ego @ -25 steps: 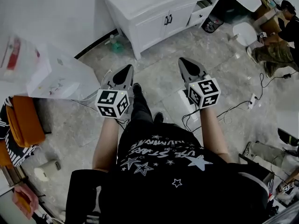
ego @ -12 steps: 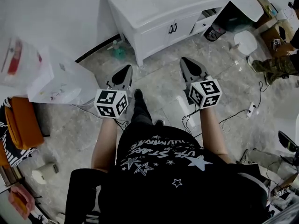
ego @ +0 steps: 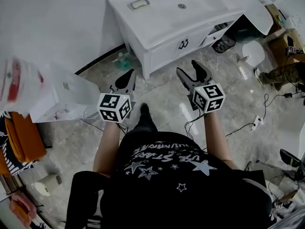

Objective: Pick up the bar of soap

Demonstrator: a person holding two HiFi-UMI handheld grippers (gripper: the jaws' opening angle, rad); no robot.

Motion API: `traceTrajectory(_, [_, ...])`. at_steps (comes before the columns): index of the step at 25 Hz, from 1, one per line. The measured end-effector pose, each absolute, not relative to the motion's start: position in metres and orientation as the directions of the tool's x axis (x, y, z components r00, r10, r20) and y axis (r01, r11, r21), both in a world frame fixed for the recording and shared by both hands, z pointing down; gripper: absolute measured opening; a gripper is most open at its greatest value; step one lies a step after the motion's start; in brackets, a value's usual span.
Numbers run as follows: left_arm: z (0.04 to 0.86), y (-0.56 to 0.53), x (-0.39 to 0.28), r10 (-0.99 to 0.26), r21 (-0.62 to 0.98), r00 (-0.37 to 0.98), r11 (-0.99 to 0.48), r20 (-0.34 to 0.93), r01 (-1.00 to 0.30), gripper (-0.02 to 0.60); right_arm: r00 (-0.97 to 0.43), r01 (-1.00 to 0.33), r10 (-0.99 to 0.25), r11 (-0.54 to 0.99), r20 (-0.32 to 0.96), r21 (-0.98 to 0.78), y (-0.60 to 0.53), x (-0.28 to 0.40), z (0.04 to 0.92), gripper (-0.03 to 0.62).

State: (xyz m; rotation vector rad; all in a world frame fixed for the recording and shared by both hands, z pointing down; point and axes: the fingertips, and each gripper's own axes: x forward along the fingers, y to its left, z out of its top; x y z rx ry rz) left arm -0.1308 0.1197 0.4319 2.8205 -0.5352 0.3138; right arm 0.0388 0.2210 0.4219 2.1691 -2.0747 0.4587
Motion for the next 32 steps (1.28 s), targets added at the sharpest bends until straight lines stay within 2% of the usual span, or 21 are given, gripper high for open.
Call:
traceTrajectory(5, [0.428,0.065,-0.113,-0.299,0.205,0.920,-0.913,0.253,-0.353,0.009,0.038,-0.986,-0.955,-0.084,0.294,-0.144,0.165,0.056,0.416,0.361])
traceTrajectory(18, [0.430,-0.029,-0.117,-0.275,0.224,0.931,-0.917,0.241,-0.329,0.009,0.051,-0.987,-0.950,-0.094,0.309,-0.127,0.069,0.062,0.401,0.379])
traceTrajectory(25, [0.430,-0.056,-0.118,-0.334,0.234,0.912,-0.892,0.237,-0.387,0.009,0.018,-0.994,-0.950,-0.050,0.313,-0.096,0.033,0.088,0.389,0.379])
traceTrajectory(32, [0.434,-0.085,-0.101,-0.420,0.207,0.872,-0.857,0.253,-0.473,0.011,-0.097,-0.993,-0.942,0.073,0.320,-0.088,-0.029,0.119,0.394,0.377])
